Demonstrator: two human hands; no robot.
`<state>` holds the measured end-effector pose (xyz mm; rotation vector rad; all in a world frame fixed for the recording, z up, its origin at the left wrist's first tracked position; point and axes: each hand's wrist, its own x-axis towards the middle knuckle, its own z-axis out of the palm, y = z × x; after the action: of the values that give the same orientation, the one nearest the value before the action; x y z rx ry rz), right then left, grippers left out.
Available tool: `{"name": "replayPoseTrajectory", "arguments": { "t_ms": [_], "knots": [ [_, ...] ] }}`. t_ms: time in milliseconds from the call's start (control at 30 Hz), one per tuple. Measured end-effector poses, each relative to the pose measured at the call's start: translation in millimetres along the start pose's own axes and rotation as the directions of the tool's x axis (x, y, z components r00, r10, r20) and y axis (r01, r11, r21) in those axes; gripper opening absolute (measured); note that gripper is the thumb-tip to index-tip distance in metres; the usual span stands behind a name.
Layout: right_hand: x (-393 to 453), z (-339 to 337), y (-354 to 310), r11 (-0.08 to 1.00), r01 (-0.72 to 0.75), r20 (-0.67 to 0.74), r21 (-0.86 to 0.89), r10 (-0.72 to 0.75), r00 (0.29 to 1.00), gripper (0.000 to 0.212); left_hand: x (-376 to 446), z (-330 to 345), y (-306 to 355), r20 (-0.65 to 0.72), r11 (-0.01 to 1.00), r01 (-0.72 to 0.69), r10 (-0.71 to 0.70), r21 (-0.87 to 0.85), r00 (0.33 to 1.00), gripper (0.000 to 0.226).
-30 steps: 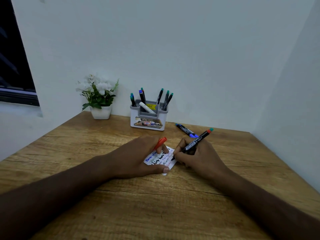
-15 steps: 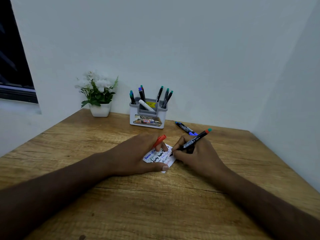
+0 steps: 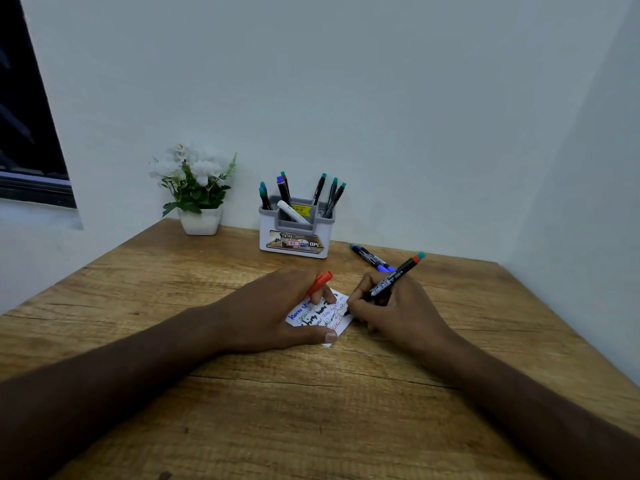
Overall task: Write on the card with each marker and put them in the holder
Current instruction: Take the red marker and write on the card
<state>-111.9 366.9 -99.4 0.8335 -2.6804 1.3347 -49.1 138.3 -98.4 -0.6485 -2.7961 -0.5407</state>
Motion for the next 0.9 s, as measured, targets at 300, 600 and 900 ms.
{"name": "replayPoseTrajectory", "arguments": {
  "t_ms": [300,600,900],
  "knots": [
    [1.4,-0.1,1.7,1.000,-0.026,-0.015,0.004,0.026,1.000,0.009,-0.1,0.5,-1.0,-0.004,1.000,0.003,-0.003,0.017,1.000,0.042],
    [-0.1,-2.2,-0.7,0.999,-0.037,0.003,0.012,0.037,0.999,0.007,-1.3,-1.7,3.7,-0.003,1.000,-0.006,0.006,-0.011,1.000,0.043],
    [1.1,0.3,0.5,0.998,-0.053,-0.028,0.021,0.054,0.998,0.014,-0.8,-1.7,2.3,0.008,1.000,0.010,-0.010,0.005,1.000,0.043]
  ]
}}
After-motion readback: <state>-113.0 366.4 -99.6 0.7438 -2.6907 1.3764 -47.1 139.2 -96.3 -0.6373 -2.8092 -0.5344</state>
